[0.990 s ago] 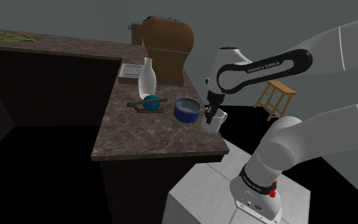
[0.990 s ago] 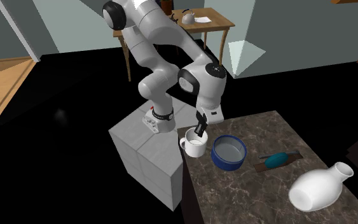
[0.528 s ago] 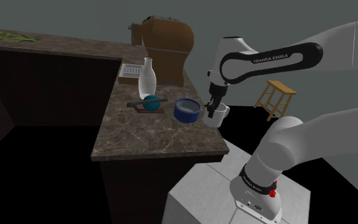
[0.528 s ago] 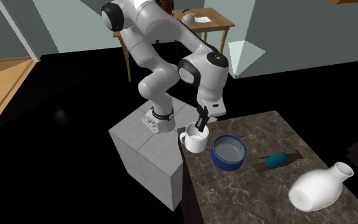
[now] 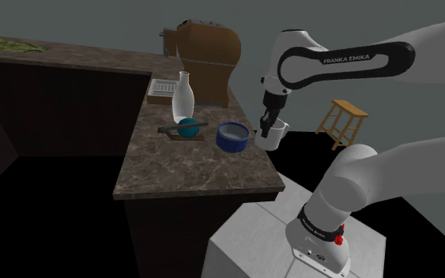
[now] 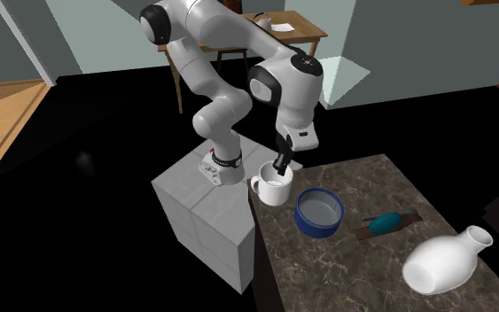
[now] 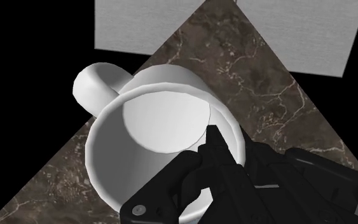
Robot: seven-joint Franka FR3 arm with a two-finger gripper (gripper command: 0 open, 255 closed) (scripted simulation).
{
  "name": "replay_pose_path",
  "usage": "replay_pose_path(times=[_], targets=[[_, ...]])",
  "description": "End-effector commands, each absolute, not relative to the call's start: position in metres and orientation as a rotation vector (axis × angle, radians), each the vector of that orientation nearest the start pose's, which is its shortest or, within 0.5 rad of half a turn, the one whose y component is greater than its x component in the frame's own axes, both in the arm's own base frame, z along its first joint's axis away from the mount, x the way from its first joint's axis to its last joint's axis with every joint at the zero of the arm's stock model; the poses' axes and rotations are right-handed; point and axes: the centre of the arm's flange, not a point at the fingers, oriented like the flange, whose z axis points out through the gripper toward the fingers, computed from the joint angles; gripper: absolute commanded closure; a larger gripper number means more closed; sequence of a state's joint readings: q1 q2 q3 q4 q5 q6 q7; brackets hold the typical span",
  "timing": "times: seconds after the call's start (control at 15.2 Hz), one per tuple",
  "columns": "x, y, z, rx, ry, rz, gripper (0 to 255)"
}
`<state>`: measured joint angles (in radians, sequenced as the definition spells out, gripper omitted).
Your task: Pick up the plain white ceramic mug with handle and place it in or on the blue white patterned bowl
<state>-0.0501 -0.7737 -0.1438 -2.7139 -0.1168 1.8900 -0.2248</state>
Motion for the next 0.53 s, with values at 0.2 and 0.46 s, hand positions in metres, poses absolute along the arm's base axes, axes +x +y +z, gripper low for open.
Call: replay_pose_path(times=[0.2,0.46], targets=[[0.303,-0.066,0.468,-3.135,-0.179,0.085,255],[0.303,-0.066,0.489,-3.135,-0.179,0.085,255]])
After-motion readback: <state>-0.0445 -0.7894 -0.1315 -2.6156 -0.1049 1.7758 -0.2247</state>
